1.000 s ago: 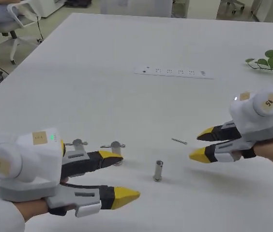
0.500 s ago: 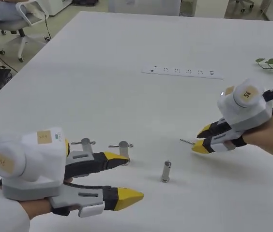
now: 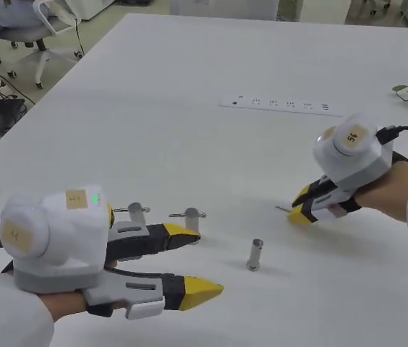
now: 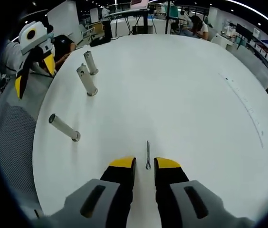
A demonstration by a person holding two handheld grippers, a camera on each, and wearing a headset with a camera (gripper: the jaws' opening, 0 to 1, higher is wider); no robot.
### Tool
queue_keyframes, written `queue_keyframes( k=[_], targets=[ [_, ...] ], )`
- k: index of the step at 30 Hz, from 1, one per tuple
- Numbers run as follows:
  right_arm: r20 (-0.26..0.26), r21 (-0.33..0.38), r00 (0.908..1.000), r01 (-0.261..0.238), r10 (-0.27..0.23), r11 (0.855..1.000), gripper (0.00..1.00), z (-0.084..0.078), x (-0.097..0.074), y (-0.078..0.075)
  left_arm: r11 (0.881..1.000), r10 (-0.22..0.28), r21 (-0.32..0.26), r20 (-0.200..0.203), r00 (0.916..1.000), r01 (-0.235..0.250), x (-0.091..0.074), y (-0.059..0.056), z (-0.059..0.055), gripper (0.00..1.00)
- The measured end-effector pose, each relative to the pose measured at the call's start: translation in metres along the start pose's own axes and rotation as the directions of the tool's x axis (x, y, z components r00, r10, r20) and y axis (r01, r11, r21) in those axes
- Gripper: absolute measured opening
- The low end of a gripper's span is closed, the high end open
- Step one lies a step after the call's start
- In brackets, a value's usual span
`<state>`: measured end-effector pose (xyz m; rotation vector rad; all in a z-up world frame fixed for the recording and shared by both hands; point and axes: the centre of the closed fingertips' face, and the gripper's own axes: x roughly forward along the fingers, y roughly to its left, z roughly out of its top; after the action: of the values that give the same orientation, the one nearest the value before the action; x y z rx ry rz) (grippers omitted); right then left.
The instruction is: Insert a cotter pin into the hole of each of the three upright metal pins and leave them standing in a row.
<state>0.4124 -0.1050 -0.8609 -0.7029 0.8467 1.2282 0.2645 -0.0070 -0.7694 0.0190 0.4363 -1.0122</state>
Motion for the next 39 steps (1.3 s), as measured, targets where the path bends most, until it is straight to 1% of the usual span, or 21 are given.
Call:
queue_keyframes(
  k=[3, 10, 12, 13, 18, 20, 22, 27, 31, 35, 39],
  targets=[
    [-0.016, -0.018, 0.9999, 0.001, -0.002, 1.0, 0.16, -0.001, 0.0, 0.0, 1.0, 0.002, -0.001, -0.002, 1.0, -0.002, -0.001, 0.001, 0.0, 0.44],
    [-0.029, -0.066, 0.9995, 0.012, -0.014, 0.998, 0.1, 0.001, 0.001, 0.0, 1.0, 0.004, -0.001, -0.001, 1.0, -0.004, -0.001, 0.001, 0.0, 0.44],
    [-0.036, -0.107, 0.9988, 0.031, -0.035, 0.994, 0.07, 0.0, 0.001, -0.002, 1.0, 0.004, 0.0, -0.002, 1.0, -0.004, 0.0, 0.0, 0.0, 0.44],
    [-0.036, -0.109, 0.9988, 0.03, -0.034, 0.994, 0.06, 0.0, 0.001, -0.001, 1.0, 0.002, 0.0, -0.001, 1.0, -0.002, 0.0, 0.0, 0.001, 0.44],
    [-0.033, -0.113, 0.9992, 0.02, -0.023, 0.993, 0.05, 0.0, 0.0, 0.0, 1.0, 0.004, 0.003, -0.003, 1.0, -0.004, 0.0, 0.0, 0.001, 0.44],
    [-0.032, -0.142, 0.9991, 0.022, -0.027, 0.99, 0.05, -0.001, 0.0, 0.0, 1.0, 0.006, 0.002, -0.003, 1.0, -0.006, 0.0, 0.0, 0.001, 0.44],
    [-0.034, -0.147, 0.999, 0.023, -0.028, 0.989, 0.04, -0.001, 0.0, 0.0, 1.0, 0.008, 0.0, -0.002, 1.0, -0.008, -0.001, 0.001, 0.001, 0.44],
    [-0.041, -0.192, 0.9986, 0.026, -0.034, 0.981, 0.03, -0.002, -0.001, 0.0, 1.0, 0.011, -0.001, -0.002, 0.9999, -0.011, -0.001, 0.002, 0.002, 0.43],
    [-0.041, -0.191, 0.9987, 0.022, -0.03, 0.981, 0.03, -0.003, -0.002, 0.0, 1.0, 0.01, 0.0, 0.0, 0.9999, -0.01, -0.001, 0.002, 0.003, 0.43],
    [-0.023, -0.18, 0.9993, 0.024, -0.029, 0.983, 0.02, 0.0, -0.008, 0.0, 1.0, 0.008, 0.001, 0.001, 1.0, -0.008, 0.0, 0.001, 0.005, 0.43],
    [-0.032, -0.203, 0.9993, 0.015, -0.021, 0.979, 0.02, -0.004, -0.011, 0.006, 1.0, 0.007, 0.004, 0.001, 1.0, -0.007, 0.003, 0.001, 0.007, 0.42]
  ],
)
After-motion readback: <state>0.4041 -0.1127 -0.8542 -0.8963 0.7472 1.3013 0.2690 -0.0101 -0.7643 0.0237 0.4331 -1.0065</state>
